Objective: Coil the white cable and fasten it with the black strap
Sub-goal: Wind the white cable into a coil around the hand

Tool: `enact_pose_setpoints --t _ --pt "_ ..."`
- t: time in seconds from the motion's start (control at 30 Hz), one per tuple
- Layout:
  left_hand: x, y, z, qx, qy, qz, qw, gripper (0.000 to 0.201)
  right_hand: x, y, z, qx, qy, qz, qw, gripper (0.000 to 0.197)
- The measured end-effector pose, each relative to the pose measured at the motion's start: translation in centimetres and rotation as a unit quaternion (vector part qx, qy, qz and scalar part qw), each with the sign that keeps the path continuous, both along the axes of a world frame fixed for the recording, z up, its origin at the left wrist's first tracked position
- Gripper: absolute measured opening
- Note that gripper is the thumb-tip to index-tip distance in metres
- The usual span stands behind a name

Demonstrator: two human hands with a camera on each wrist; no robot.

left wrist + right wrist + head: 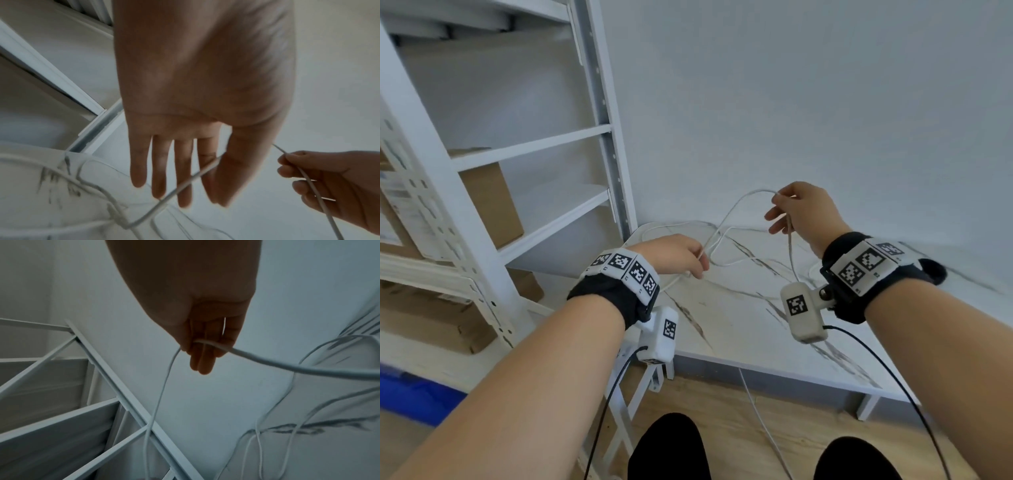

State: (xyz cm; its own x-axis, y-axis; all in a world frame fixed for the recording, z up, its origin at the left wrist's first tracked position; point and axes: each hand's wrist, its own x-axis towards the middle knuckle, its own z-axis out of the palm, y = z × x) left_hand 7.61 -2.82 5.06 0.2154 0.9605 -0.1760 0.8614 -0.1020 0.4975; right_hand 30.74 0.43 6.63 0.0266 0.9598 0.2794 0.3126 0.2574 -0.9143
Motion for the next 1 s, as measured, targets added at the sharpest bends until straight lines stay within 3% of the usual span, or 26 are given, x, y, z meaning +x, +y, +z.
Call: enact_pose_setpoints --t 0.17,0.27,0.37,0.47,0.53,0.63,0.77,1.0 --pt "1.8 1.3 -0.5 0.034 -0.013 0.002 0.999 0.023 2.5 0.2 0.5 0.003 0.094 -0.09 0.991 0.013" --pt "3.5 2.3 -0.3 0.026 -0.153 0.03 0.987 0.027 4.1 0.5 0.2 -0.006 0.11 -0.134 0.985 0.016" --pt "5.8 2.8 0.4 0.044 -0.286 0.037 0.956 0.026 5.4 0.7 -0.5 -0.015 0.079 -0.149 0.986 0.02" --pt "8.3 2.8 1.4 0.045 -0.367 0.019 0.929 0.025 6.2 0.8 -1.0 -0.032 0.065 -0.159 0.985 0.029" --pt "9.7 2.9 1.9 0.026 -0.376 -0.008 0.926 0.026 6.6 0.8 -1.1 -0.037 0.03 -0.193 0.98 0.049" --pt "11.4 3.1 2.7 0.011 -0.355 -0.042 0.934 0.028 7.3 0.6 -1.2 -0.002 -0.126 -0.24 0.963 0.073" --pt "12.7 2.8 3.4 -0.027 -0.362 -0.073 0.929 0.029 7.8 0.4 -1.2 0.052 -0.209 -0.23 0.949 0.063" --pt "13.0 2.4 4.1 -0.106 -0.44 -0.11 0.885 0.034 8.3 0.8 -1.0 0.045 -0.17 -0.252 0.952 0.029"
